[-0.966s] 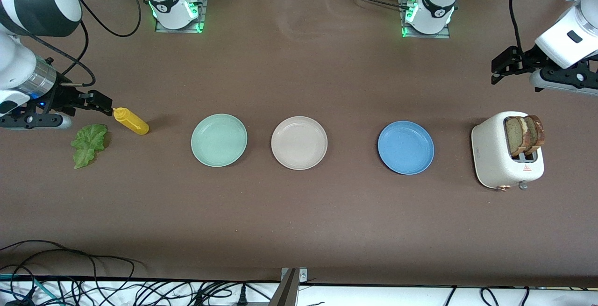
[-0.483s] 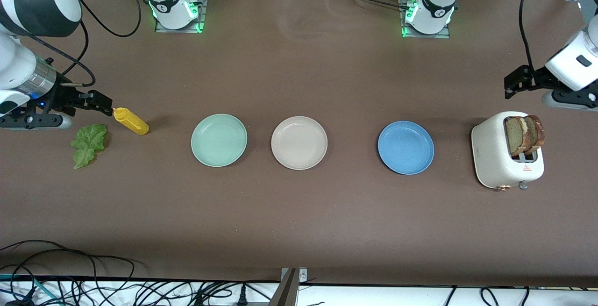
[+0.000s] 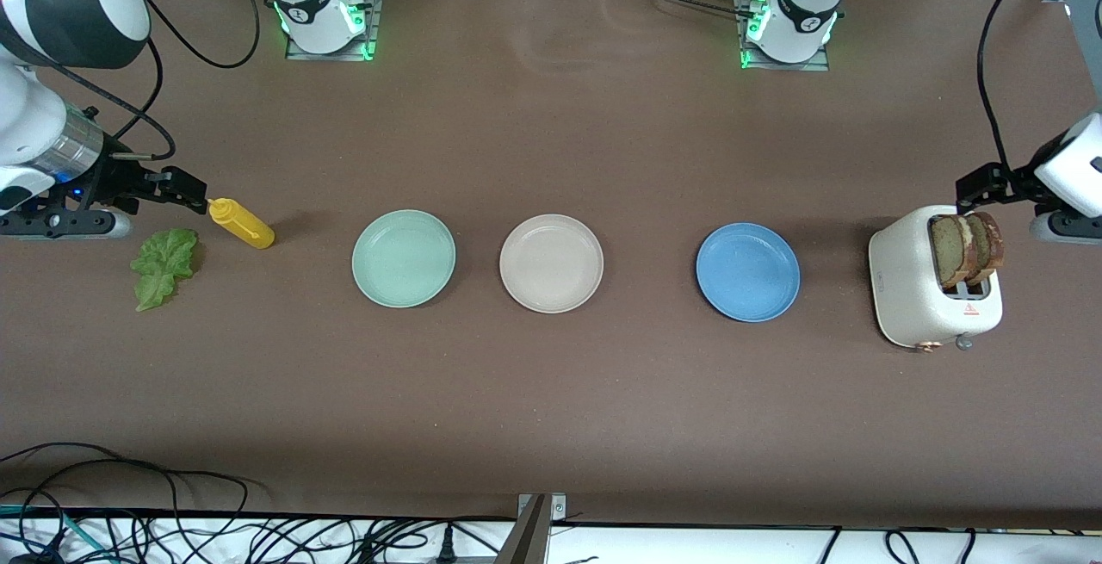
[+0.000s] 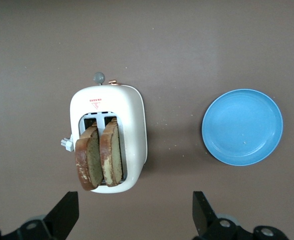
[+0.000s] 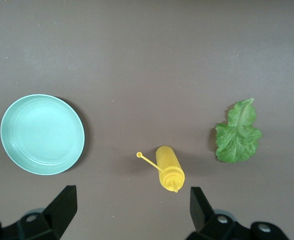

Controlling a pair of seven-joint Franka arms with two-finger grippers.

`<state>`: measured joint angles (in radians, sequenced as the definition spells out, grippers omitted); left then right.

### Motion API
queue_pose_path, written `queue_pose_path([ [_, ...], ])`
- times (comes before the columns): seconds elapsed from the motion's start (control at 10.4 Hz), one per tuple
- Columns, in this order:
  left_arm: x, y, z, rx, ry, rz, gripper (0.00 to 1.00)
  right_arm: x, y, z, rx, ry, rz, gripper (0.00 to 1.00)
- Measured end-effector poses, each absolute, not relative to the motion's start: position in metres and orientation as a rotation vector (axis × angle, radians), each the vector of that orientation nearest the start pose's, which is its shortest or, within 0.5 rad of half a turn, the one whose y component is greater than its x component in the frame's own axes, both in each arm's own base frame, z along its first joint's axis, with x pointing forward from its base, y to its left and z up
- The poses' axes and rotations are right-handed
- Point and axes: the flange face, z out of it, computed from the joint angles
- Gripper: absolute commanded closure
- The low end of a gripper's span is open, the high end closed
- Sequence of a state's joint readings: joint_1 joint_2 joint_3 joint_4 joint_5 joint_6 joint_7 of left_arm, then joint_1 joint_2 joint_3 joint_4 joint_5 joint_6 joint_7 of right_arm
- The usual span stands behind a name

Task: Make sandwich on beige plate with both arms
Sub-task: 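Move the left gripper down over the bread slice in the toaster, then close the left gripper on the bread slice and lift it out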

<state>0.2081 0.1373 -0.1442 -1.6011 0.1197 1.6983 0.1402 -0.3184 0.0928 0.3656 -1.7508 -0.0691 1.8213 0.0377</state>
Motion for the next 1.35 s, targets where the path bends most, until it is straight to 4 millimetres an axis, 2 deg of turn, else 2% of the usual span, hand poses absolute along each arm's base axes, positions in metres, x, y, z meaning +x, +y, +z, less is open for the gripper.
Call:
queue_pose_path([
  [0.29, 0.613, 0.101, 0.496, -3.064, 0.083, 0.122, 0.0, 0.588, 0.015, 0.51, -3.175, -0.041, 0.025, 0.0],
  [0.58, 0.626, 0.109, 0.445, -3.075, 0.083, 0.084, 0.0, 0.588, 0.015, 0.51, -3.175, -0.041, 0.026, 0.0],
  [0.97, 0.61, 0.131, 0.388, -3.087, 0.037, 0.107, 0.0, 0.588, 0.015, 0.51, -3.175, -0.04, 0.026, 0.0],
  [1.06, 0.606, 0.13, 0.378, -3.088, 0.04, 0.105, 0.0, 0.588, 0.015, 0.51, -3.175, -0.04, 0.026, 0.0],
  [1.16, 0.606, 0.128, 0.377, -3.088, 0.044, 0.097, 0.0, 0.588, 0.015, 0.51, -3.175, -0.04, 0.026, 0.0],
  [1.35, 0.605, 0.124, 0.39, -3.082, 0.053, 0.065, 0.0, 0.588, 0.015, 0.51, -3.175, -0.04, 0.026, 0.0],
])
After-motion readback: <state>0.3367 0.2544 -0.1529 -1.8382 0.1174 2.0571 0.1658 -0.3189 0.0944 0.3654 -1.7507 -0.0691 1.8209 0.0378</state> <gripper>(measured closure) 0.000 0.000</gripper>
